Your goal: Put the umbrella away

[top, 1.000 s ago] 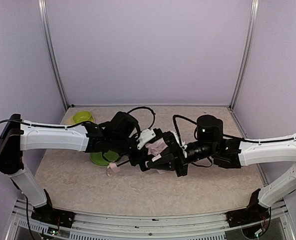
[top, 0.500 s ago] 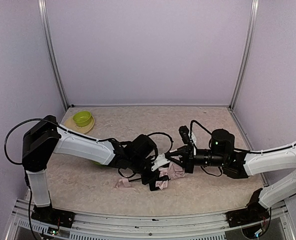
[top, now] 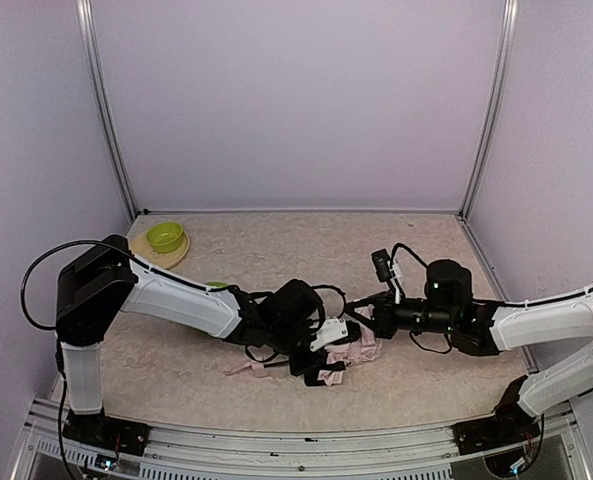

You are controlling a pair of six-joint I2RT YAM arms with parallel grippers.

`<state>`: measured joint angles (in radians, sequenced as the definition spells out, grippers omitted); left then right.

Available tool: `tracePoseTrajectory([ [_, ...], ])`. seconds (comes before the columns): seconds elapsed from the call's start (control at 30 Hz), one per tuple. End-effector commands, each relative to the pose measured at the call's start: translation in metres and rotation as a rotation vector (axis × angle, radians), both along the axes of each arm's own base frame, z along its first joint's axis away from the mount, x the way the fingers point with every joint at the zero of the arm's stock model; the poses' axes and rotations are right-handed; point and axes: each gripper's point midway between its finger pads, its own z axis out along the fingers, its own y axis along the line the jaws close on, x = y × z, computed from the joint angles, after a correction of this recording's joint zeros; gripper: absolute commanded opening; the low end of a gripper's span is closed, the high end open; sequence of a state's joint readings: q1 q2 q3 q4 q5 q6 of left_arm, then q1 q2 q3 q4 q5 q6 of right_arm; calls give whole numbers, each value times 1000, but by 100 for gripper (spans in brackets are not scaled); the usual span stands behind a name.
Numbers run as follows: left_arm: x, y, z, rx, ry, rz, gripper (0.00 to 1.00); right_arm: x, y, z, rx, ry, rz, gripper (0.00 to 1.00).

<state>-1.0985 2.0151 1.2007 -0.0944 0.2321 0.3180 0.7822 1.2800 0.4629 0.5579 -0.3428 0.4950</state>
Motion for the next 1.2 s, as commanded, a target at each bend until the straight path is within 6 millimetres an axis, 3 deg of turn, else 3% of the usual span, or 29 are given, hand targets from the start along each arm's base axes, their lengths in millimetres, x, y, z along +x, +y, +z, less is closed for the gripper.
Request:
tracePoseTrajectory([
  [0.0,-71,43,-60,257,38,-250,0,58,-11,97,214,-194,-185,0],
  [0.1,-72,44,-62,261,44,-263,0,61,-3,92,190,-189,-138,0],
  [0.17,-69,38,-59,245,41,-264,5,63,11,76,160,-129,-87,0],
  [0.4,-37,12,-31,86,-81,-171,39,73,30,-17,16,38,-41,0],
  [0.5,-13,15,-14,-2,-127,-88,50,72,25,-46,-56,76,-53,0],
  [0.63,-4,30,12,-138,-114,-36,67,67,18,-74,-121,110,-59,0],
  [0.73,1,39,38,-219,-148,-9,79,65,19,-86,-149,140,-48,0],
  [0.8,6,45,53,-244,-154,26,95,64,18,-89,-155,147,-47,0],
  [0.83,9,48,60,-251,-156,46,98,65,18,-88,-154,146,-49,0],
  [1.0,5,60,90,-307,-135,77,99,65,23,-81,-132,133,-29,0],
  [1.17,4,54,91,-223,-16,138,99,69,27,-82,-136,140,-25,0],
])
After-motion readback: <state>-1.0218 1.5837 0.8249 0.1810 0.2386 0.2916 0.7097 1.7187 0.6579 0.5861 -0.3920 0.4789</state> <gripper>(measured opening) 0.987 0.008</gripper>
